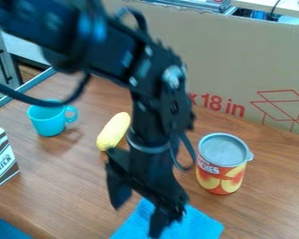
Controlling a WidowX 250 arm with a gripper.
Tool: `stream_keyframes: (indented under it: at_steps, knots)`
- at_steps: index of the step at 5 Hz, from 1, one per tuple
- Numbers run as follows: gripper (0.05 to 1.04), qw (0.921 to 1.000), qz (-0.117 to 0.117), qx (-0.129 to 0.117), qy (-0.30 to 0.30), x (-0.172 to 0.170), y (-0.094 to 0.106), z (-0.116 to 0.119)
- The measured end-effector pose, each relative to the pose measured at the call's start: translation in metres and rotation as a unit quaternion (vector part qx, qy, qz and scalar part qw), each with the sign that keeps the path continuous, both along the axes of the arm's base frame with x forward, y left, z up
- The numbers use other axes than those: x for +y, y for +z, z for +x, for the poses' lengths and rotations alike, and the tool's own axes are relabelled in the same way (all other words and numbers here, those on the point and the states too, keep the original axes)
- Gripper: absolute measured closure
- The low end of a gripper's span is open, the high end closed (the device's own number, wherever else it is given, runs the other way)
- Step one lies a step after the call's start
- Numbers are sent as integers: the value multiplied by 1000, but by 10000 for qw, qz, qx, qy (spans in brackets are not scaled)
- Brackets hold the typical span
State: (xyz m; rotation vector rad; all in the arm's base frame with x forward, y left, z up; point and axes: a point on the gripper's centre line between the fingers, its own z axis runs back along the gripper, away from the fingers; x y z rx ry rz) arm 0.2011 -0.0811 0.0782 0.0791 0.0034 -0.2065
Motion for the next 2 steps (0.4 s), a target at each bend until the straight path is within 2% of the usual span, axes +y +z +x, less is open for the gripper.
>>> stream_keyframes:
  at_steps: [1,2]
  knots:
    - [83,9996,40,-284,-31,5,30,1]
    - [83,9996,76,-249,-139,10,48,3]
